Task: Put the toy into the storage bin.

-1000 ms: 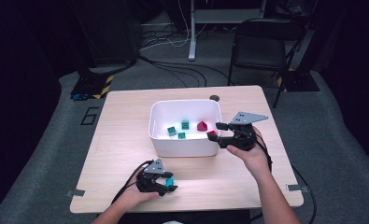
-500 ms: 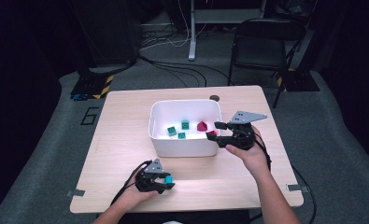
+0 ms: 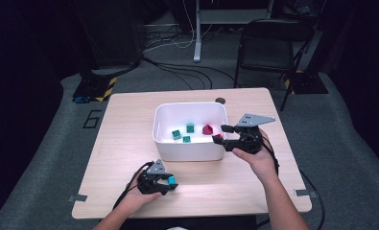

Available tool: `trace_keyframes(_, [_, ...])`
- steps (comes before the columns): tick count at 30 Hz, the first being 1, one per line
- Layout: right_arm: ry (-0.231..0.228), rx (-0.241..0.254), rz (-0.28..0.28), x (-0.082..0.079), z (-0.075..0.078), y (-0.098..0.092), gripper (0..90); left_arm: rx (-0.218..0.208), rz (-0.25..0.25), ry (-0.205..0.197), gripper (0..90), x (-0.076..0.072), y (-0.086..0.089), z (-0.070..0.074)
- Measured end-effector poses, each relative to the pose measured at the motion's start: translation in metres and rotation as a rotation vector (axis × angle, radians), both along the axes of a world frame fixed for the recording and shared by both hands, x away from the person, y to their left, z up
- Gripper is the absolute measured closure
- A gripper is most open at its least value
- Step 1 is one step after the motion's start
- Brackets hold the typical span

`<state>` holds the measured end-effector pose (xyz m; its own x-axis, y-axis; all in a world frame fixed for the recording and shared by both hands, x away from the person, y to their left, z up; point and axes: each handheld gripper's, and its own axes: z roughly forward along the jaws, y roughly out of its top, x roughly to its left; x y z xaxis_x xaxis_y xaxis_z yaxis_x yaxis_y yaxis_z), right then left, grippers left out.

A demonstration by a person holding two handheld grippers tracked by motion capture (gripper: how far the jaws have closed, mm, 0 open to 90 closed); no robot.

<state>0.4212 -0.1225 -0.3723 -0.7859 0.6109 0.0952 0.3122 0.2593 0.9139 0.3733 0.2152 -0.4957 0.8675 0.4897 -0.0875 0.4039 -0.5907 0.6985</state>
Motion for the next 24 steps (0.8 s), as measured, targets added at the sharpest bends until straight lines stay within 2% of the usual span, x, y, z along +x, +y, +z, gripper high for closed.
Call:
trace_keyframes(3, [0.000,0.002,0.000,0.000,0.000,0.000,41.3,-0.018,0.006,-0.013,54.7,0.001,0.001,0.009])
trace_keyframes(8, [0.000,0.004,-0.001,0.000,0.001,-0.001,41.3,-0.050,0.019,-0.001,54.7,0.007,0.001,0.028])
trace_keyframes(11, [0.000,0.006,-0.002,0.000,0.001,-0.002,41.3,-0.062,0.030,-0.017,54.8,0.011,0.000,0.039])
trace_keyframes(16, [-0.002,0.007,-0.005,0.000,0.001,-0.003,41.3,-0.090,0.035,-0.019,54.8,0.018,0.001,0.060])
trace_keyframes(24, [-0.003,0.009,-0.008,0.000,0.002,-0.004,41.2,-0.099,0.038,-0.027,54.9,0.031,0.000,0.089])
